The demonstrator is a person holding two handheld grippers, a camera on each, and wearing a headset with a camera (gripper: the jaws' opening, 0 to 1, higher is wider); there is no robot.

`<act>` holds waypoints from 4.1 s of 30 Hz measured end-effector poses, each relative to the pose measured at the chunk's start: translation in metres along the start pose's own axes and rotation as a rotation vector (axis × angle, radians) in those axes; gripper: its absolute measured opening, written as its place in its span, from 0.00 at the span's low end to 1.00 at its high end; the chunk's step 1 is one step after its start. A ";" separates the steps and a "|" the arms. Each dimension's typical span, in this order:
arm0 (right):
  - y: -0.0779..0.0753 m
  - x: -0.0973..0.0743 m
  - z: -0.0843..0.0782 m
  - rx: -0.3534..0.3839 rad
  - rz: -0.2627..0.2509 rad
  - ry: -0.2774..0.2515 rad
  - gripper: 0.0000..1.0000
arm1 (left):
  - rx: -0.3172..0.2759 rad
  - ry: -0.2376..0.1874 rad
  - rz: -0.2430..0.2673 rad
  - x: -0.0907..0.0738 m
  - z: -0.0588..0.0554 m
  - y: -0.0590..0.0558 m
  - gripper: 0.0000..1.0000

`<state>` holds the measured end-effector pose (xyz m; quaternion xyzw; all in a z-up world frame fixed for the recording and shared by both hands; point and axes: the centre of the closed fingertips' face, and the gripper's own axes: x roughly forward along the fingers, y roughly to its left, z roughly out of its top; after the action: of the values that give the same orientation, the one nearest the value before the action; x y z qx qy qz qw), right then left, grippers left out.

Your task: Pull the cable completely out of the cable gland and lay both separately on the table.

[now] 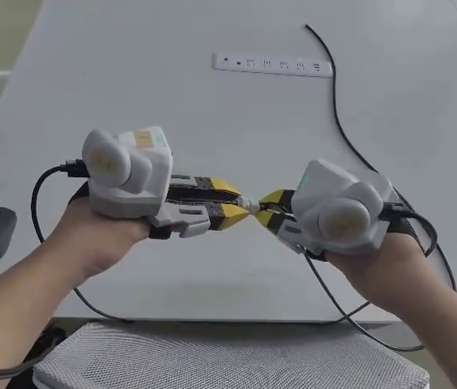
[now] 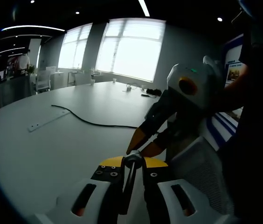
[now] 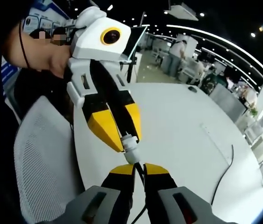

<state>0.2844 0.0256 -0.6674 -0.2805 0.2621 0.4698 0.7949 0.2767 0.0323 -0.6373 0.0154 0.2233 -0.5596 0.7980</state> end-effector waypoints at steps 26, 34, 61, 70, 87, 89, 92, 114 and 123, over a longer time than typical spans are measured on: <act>-0.010 -0.001 -0.024 0.167 -0.031 0.040 0.00 | 0.010 -0.014 0.013 -0.002 0.006 0.003 0.15; -0.013 0.000 -0.045 0.312 -0.031 0.052 0.00 | 0.004 -0.016 0.019 -0.002 0.005 0.006 0.15; -0.021 -0.005 -0.089 0.497 -0.075 0.078 0.00 | 0.007 -0.029 0.037 -0.003 0.007 0.007 0.15; -0.019 -0.006 -0.100 0.458 -0.080 0.109 0.00 | 0.002 -0.028 0.041 -0.006 0.005 0.006 0.15; -0.022 -0.012 -0.097 0.453 -0.082 0.108 0.00 | 0.008 -0.017 0.035 -0.003 -0.001 0.000 0.15; -0.023 -0.012 -0.095 0.447 -0.083 0.109 0.00 | 0.013 -0.017 0.037 -0.003 -0.002 0.001 0.15; -0.027 -0.013 -0.093 0.442 -0.084 0.113 0.00 | 0.019 -0.027 0.037 -0.003 -0.002 0.000 0.15; -0.045 0.015 -0.058 0.288 -0.016 0.133 0.00 | 0.020 -0.026 0.038 -0.005 -0.029 0.007 0.15; -0.050 0.035 -0.046 0.239 0.023 0.151 0.00 | 0.002 -0.017 0.046 -0.010 -0.048 0.012 0.15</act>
<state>0.3365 -0.0052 -0.7141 -0.2152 0.3786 0.4219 0.7952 0.2681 0.0588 -0.6796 0.0162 0.2155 -0.5415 0.8125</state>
